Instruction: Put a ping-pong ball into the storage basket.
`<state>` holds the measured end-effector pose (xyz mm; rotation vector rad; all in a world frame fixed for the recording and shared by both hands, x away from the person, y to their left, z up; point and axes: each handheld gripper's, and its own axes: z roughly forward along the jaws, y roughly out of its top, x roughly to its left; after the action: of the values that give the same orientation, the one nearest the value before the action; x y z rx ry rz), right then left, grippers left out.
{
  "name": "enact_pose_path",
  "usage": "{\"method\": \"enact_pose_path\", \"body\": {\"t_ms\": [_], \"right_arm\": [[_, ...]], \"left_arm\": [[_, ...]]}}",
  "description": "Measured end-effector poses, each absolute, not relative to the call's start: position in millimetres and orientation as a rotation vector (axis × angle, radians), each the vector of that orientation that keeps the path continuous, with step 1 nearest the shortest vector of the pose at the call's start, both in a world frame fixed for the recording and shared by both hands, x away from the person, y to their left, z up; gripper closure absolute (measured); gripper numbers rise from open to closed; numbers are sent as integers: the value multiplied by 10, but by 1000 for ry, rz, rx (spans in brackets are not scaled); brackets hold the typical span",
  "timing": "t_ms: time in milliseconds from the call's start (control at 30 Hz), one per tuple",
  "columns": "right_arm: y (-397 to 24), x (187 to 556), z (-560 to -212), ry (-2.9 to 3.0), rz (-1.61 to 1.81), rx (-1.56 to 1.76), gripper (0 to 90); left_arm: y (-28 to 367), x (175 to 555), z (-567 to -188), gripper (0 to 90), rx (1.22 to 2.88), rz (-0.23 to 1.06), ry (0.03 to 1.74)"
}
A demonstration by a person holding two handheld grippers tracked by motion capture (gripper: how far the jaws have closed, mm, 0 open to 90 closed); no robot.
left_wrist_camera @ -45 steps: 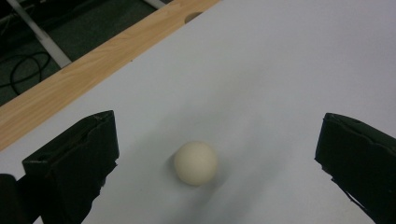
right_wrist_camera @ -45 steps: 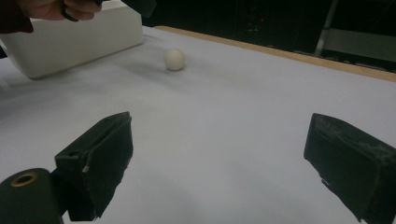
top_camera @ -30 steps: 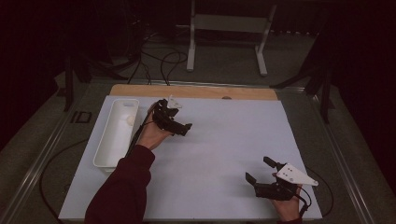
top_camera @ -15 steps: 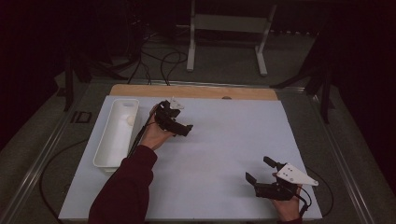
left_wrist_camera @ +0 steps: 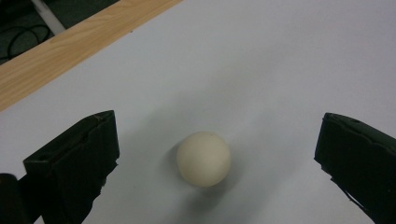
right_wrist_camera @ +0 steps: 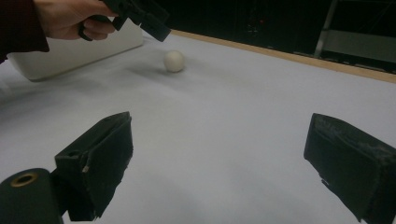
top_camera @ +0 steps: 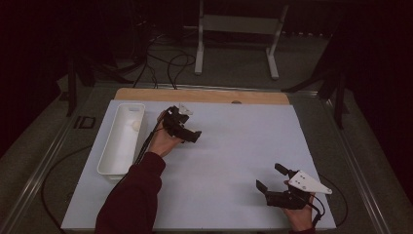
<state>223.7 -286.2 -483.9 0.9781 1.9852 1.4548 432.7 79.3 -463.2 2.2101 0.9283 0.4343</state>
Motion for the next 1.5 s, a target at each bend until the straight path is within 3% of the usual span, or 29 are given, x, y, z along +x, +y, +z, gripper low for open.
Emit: {"method": "enact_pose_path", "body": {"t_ms": [1500], "right_arm": [[-2858,2233,-4838,1985,1458,973,79]], "left_arm": [[735,4455,-4944,7,2230,390,1041]]}}
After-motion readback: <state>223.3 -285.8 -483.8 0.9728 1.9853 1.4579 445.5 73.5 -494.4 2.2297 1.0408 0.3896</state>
